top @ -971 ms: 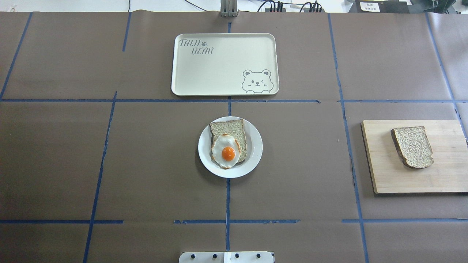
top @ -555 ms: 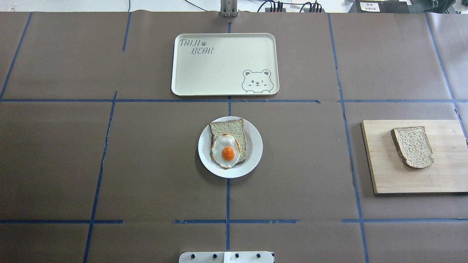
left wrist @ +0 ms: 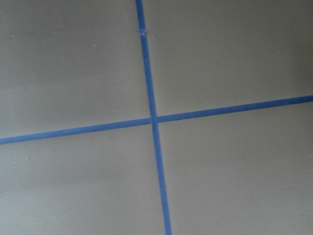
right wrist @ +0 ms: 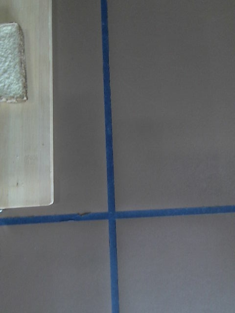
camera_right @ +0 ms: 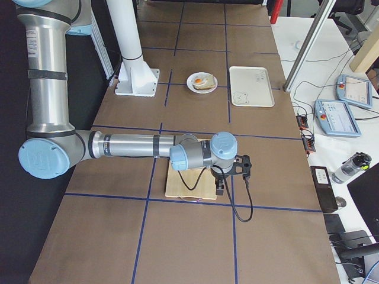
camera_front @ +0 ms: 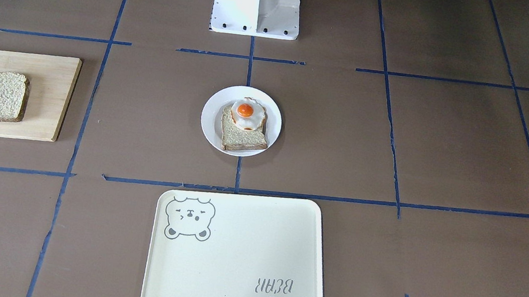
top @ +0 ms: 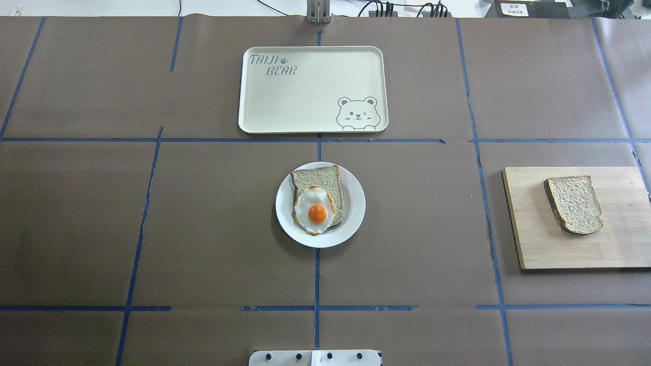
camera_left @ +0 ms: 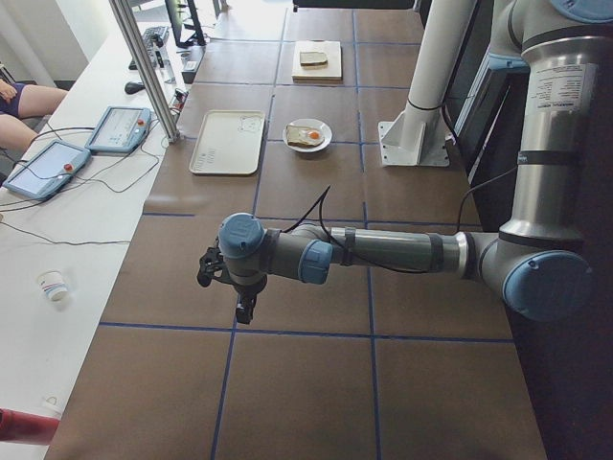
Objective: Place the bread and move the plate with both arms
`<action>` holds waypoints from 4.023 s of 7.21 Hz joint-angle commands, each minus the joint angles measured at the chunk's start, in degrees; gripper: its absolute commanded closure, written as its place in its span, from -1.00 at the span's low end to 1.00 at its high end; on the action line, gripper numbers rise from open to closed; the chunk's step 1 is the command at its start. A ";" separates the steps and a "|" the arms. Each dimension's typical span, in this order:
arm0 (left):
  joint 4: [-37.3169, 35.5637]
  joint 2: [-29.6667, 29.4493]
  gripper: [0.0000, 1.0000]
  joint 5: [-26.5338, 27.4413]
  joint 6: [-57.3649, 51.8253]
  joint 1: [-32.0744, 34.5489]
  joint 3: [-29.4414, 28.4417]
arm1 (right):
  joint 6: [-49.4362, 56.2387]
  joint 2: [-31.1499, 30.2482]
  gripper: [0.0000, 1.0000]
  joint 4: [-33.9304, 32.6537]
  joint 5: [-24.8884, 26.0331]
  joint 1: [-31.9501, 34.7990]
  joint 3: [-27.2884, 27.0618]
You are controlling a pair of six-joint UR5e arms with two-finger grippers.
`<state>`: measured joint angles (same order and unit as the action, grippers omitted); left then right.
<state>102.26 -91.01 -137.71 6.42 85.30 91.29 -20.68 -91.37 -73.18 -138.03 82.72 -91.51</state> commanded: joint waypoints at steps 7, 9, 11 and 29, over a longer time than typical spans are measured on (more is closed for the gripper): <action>7.96 -0.04 -1.00 -1.23 10.54 -4.01 0.12 | -33.20 -8.20 -0.43 31.34 7.95 -21.46 2.04; 7.96 -0.04 -1.00 -1.24 10.54 -4.01 0.12 | -33.02 -9.43 -0.32 31.34 8.13 -21.81 2.12; 7.87 -0.04 -1.00 -1.24 10.54 -4.01 -0.06 | -32.84 -9.53 -0.06 31.34 8.22 -22.69 2.04; 7.96 -0.04 -1.00 -1.24 10.80 -4.01 0.03 | -33.36 -9.00 1.00 31.61 7.87 -20.76 -10.86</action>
<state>110.21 -91.06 -138.96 17.21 81.30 91.31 -53.54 -100.76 -41.59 -129.59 61.50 -99.80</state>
